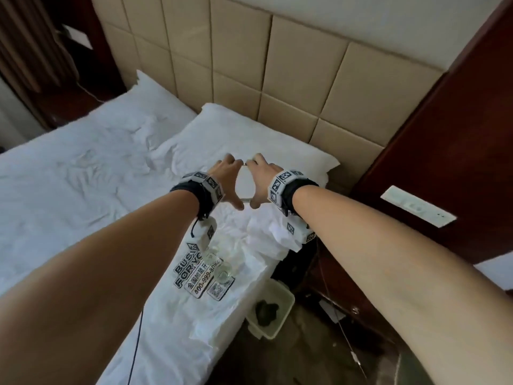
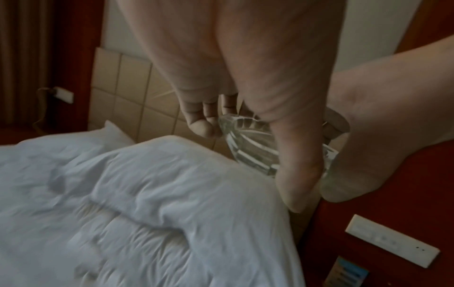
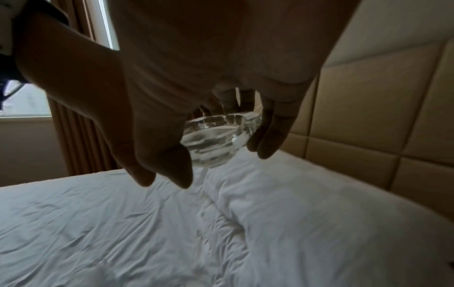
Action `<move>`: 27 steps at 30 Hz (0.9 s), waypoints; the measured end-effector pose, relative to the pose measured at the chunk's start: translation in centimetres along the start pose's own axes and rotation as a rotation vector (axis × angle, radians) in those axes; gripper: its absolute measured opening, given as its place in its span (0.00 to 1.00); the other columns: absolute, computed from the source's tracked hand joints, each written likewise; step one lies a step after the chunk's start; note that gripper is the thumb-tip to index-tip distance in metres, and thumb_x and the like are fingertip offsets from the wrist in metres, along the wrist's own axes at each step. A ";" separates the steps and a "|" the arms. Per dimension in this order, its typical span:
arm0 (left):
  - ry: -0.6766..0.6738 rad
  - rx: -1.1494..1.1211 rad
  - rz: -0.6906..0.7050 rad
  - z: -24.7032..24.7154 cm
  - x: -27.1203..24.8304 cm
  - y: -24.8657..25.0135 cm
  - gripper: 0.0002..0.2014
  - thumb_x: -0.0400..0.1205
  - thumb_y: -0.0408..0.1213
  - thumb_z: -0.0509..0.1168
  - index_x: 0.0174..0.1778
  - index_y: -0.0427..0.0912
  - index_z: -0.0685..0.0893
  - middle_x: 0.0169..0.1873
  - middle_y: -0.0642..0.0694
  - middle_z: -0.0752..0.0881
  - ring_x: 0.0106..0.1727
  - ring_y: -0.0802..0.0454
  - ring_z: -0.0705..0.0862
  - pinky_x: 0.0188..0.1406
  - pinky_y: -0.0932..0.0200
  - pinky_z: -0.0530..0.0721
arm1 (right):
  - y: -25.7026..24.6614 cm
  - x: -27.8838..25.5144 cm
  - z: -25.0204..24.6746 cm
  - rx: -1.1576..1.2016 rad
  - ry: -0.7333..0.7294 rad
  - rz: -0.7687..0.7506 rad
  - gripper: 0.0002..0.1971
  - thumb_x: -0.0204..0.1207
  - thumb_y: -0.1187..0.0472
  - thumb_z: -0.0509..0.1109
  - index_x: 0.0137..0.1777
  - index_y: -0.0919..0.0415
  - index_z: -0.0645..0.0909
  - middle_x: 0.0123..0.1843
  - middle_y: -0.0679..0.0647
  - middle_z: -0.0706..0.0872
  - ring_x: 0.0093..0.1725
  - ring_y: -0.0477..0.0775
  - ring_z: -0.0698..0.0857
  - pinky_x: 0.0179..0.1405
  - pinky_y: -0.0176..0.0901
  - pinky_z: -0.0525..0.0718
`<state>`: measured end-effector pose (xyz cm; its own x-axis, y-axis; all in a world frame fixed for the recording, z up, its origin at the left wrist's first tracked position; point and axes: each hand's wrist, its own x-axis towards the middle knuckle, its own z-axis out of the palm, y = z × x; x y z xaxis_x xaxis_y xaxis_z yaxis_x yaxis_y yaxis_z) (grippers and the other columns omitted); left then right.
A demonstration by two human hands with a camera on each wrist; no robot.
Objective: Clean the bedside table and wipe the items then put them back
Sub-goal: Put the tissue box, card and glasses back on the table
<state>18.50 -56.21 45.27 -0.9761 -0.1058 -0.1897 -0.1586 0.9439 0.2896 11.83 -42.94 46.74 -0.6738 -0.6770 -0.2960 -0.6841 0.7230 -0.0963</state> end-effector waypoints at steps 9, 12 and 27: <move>0.091 0.095 0.185 -4.6 1.2 16.7 0.58 0.54 0.56 0.87 0.78 0.40 0.69 0.67 0.42 0.70 0.65 0.41 0.75 0.66 0.45 0.79 | 11.1 -11.9 -7.1 -0.016 0.166 0.164 0.53 0.55 0.50 0.87 0.78 0.61 0.62 0.75 0.54 0.64 0.66 0.67 0.79 0.55 0.57 0.82; 0.124 0.121 0.252 -4.6 1.3 22.0 0.62 0.53 0.57 0.86 0.81 0.41 0.66 0.70 0.42 0.69 0.70 0.39 0.73 0.72 0.43 0.76 | 14.9 -15.7 -7.7 0.023 0.212 0.219 0.54 0.53 0.50 0.87 0.77 0.60 0.63 0.76 0.54 0.63 0.68 0.66 0.77 0.59 0.58 0.82; 0.060 0.331 0.504 2.3 7.2 40.8 0.66 0.39 0.76 0.71 0.76 0.52 0.69 0.66 0.50 0.72 0.69 0.43 0.73 0.68 0.44 0.80 | 30.3 -29.3 -4.9 0.048 0.211 0.452 0.54 0.52 0.43 0.86 0.77 0.56 0.63 0.72 0.51 0.66 0.58 0.63 0.83 0.52 0.58 0.86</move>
<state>5.34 -17.75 53.59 -0.9272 0.3714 -0.0488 0.3709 0.9285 0.0206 9.43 -1.86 57.11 -0.9452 -0.3035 -0.1201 -0.2999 0.9528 -0.0480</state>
